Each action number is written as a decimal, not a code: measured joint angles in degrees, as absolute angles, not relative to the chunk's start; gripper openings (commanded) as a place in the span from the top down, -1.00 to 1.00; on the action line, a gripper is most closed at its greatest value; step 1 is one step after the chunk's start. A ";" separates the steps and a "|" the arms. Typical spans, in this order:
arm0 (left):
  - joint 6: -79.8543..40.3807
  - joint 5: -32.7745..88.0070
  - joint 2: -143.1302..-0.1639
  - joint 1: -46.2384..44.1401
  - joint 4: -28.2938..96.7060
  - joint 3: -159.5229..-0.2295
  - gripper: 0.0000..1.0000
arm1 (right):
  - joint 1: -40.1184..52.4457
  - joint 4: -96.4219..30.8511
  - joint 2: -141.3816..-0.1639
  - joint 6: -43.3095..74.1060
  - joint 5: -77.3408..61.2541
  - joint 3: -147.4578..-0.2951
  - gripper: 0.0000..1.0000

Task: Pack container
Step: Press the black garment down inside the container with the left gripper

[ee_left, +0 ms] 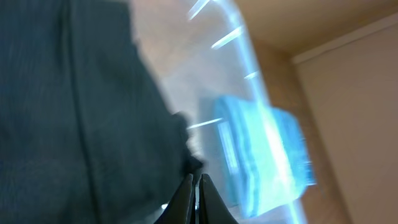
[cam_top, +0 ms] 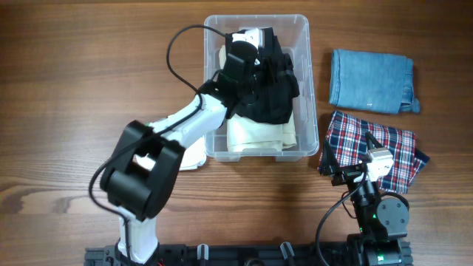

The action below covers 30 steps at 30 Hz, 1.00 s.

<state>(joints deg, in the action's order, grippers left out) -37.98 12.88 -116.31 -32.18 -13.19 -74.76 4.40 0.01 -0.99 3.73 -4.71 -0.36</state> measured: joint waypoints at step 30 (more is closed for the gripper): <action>-36.38 18.83 -89.60 -24.64 16.21 -76.09 0.51 | 4.40 -0.01 -0.99 3.73 -4.71 -0.36 -0.99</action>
